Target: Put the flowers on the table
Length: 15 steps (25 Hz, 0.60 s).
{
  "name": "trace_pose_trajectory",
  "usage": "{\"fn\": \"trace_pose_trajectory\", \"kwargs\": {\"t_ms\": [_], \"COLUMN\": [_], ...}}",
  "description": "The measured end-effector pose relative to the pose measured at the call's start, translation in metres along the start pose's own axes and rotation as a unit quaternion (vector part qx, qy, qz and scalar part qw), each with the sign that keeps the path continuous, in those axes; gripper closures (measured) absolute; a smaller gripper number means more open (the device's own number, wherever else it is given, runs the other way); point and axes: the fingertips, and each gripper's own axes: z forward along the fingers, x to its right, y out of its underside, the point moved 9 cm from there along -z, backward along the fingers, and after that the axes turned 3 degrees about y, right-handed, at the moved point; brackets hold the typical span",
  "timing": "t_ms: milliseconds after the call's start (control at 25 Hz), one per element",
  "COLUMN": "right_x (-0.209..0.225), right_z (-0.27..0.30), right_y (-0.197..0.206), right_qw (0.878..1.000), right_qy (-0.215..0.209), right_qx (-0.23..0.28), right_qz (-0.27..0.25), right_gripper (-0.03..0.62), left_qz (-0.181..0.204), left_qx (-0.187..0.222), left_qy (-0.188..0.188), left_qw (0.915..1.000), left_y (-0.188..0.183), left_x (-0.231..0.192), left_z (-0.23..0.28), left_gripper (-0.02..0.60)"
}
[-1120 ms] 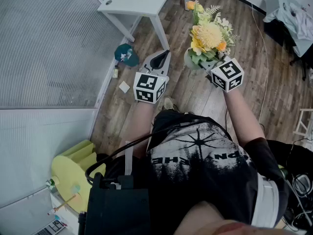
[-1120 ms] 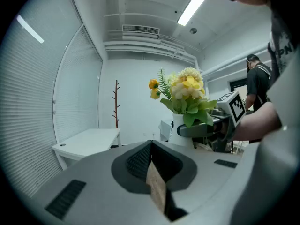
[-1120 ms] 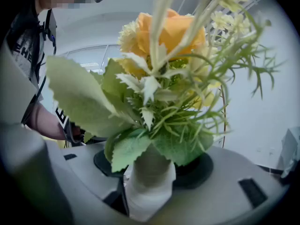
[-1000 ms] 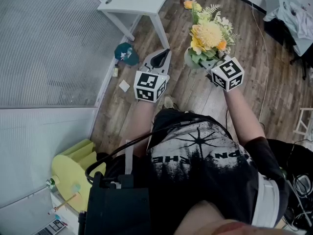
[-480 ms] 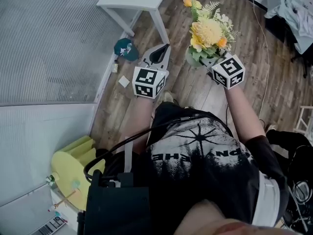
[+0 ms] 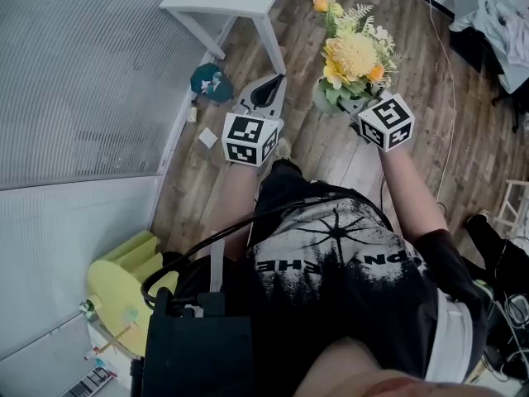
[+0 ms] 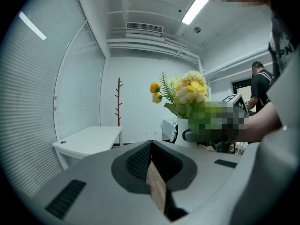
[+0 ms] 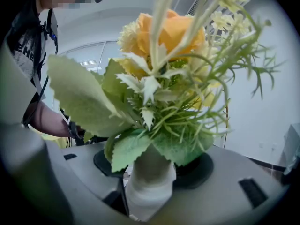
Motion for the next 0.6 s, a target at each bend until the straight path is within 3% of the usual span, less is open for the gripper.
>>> {"fn": "trace_pose_trajectory", "kwargs": {"t_ms": [600], "right_x": [-0.009], "right_z": [-0.005], "right_y": [-0.011], "right_qw": [1.000], "right_qy": [0.013], "right_qx": [0.007], "right_qz": [-0.002], "right_gripper": [0.341], "left_qz": [0.023], "left_qx": [0.004], "left_qy": [0.001], "left_qw": [0.9997], "left_y": [-0.024], "left_x": [-0.003], "left_z": [-0.011], "left_gripper": [0.569]}}
